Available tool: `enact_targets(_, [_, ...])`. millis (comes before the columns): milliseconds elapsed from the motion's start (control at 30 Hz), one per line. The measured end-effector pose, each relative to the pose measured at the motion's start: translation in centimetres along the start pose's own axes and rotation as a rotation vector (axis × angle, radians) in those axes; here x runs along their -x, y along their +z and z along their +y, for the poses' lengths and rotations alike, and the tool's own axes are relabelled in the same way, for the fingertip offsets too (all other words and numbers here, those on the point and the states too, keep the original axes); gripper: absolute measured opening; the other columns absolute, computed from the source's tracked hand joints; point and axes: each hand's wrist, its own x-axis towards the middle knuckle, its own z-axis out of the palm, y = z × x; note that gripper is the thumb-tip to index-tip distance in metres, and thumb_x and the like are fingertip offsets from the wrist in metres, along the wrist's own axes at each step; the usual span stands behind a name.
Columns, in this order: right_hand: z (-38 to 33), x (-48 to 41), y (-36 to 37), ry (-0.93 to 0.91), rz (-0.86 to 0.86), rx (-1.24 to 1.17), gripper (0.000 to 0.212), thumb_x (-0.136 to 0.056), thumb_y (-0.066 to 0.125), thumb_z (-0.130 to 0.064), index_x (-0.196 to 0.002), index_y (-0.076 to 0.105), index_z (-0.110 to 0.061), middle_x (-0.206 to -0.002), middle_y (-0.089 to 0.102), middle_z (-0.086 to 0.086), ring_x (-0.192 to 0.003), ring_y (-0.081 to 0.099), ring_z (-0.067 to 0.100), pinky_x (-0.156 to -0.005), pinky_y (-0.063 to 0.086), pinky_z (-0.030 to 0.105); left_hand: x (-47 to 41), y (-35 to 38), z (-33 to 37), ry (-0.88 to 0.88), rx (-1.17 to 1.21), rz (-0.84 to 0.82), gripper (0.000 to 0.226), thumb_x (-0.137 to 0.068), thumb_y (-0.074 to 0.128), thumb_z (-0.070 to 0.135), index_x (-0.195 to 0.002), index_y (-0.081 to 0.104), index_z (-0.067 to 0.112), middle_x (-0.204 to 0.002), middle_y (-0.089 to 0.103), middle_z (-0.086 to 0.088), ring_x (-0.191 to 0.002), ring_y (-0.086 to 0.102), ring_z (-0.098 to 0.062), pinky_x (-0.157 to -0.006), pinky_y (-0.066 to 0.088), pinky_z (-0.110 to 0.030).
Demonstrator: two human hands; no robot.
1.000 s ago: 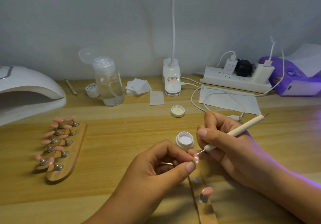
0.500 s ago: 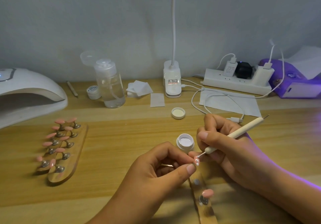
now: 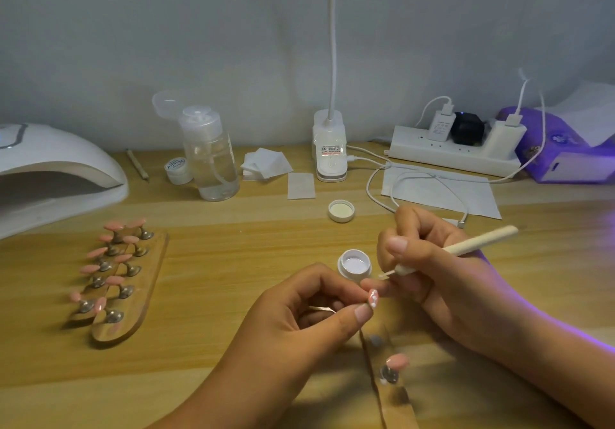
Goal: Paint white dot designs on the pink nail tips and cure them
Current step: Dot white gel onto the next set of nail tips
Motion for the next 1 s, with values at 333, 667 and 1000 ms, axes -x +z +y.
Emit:
enact_targets(333, [-0.11, 0.17, 0.44, -0.006, 0.038, 0.043, 0.023, -0.071, 0.069, -0.02, -0.054, 0.053, -0.021, -0.05, 0.049, -0.003, -0.045, 0.046, 0.004, -0.052, 0.048, 0.015, -0.01, -0.05, -0.06, -0.024, 0.007, -0.005, 0.008, -0.069, 0.073, 0.02, -0.075, 0.073, 0.026, -0.085, 0.075, 0.006, -0.078, 0.06, -0.005, -0.067, 0.047, -0.013])
enact_targets(667, [-0.07, 0.17, 0.51, -0.001, 0.024, 0.03, 0.023, -0.07, 0.068, -0.019, -0.055, 0.052, -0.021, -0.051, 0.049, -0.002, -0.044, 0.045, 0.005, -0.051, 0.048, 0.015, 0.07, -0.13, -0.15, -0.013, -0.006, -0.003, 0.007, -0.07, 0.073, 0.02, -0.074, 0.073, 0.026, -0.081, 0.073, 0.006, -0.075, 0.06, -0.002, -0.067, 0.047, -0.012])
enact_targets(1000, [0.07, 0.08, 0.36, -0.001, 0.012, 0.035, 0.022, -0.072, 0.067, -0.019, -0.055, 0.053, -0.022, -0.051, 0.05, -0.005, -0.045, 0.046, 0.003, -0.054, 0.048, 0.016, -0.02, -0.07, -0.2, -0.007, -0.006, -0.001, 0.008, -0.07, 0.073, 0.019, -0.074, 0.073, 0.026, -0.082, 0.074, 0.004, -0.078, 0.061, -0.004, -0.066, 0.048, -0.012])
